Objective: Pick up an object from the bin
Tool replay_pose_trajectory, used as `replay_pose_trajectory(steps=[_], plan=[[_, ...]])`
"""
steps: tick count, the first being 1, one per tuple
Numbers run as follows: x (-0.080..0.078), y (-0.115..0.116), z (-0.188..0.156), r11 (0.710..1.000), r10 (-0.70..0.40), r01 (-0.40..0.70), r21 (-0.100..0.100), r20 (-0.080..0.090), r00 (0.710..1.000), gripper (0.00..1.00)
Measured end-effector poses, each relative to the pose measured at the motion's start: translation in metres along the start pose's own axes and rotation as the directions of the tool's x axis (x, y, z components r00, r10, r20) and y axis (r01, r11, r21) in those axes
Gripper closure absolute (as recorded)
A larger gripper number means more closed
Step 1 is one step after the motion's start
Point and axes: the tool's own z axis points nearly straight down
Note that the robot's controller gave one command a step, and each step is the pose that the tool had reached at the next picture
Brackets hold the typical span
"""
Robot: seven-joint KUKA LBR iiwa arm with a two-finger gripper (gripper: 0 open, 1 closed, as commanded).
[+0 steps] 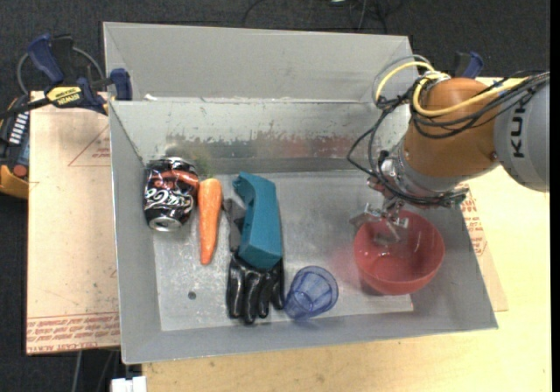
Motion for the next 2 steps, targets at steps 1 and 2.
replay_pose_trajectory(steps=[1,2], plan=[[-0.0007,0.0001,-0.0003,1.000,0.000,0.000,0.000,0.001,1.000,1.00],[-0.0027,0.0012,-0.0038,1.000,0.000,0.000,-0.003,0.004,1.000,1.00]])
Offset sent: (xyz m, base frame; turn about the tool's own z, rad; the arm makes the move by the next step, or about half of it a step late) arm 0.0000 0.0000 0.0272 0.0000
